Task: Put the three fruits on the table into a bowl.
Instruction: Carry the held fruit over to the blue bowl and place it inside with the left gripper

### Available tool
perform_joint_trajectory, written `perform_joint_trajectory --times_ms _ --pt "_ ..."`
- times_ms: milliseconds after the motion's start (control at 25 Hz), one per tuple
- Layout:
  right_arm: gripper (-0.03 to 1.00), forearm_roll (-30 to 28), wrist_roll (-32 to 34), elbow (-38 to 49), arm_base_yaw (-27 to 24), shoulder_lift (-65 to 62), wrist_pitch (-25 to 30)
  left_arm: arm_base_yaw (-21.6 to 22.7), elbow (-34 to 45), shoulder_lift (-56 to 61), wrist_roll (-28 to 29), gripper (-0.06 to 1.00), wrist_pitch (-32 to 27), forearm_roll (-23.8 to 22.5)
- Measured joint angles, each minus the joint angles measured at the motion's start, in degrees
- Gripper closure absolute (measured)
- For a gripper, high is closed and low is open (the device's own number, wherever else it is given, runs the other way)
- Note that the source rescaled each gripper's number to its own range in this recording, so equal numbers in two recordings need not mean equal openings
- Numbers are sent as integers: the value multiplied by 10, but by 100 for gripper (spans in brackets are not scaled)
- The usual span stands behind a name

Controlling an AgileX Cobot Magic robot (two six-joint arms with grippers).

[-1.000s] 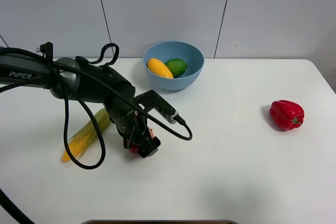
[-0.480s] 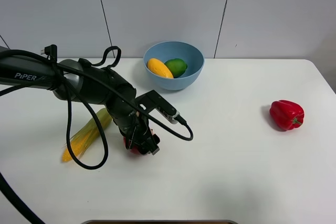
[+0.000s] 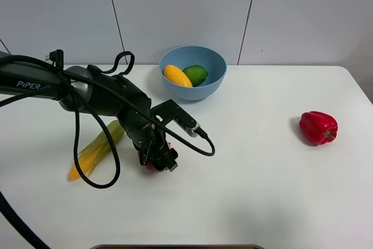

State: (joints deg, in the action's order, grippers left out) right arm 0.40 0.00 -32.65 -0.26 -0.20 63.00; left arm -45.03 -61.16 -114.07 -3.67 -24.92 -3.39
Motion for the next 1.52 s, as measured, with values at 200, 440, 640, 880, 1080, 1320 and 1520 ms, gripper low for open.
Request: perform_joint_trajectory --times_ms 200,440,640,880,1080,1320,1520 --pt "6 0 0 0 0 0 0 0 0 40 0 94 -8 -1" --pt "6 0 0 0 0 0 0 0 -19 139 0 94 16 -3" --pt "6 0 0 0 0 0 0 1 -70 184 0 94 110 -10" --pt "6 0 0 0 0 0 0 20 -108 181 0 94 216 -10" --pt "6 0 0 0 0 0 0 59 -137 143 0 94 265 -18" --pt "6 0 0 0 0 0 0 85 -186 78 0 94 289 -40" --pt "6 0 0 0 0 0 0 93 -249 2 0 94 294 -57"
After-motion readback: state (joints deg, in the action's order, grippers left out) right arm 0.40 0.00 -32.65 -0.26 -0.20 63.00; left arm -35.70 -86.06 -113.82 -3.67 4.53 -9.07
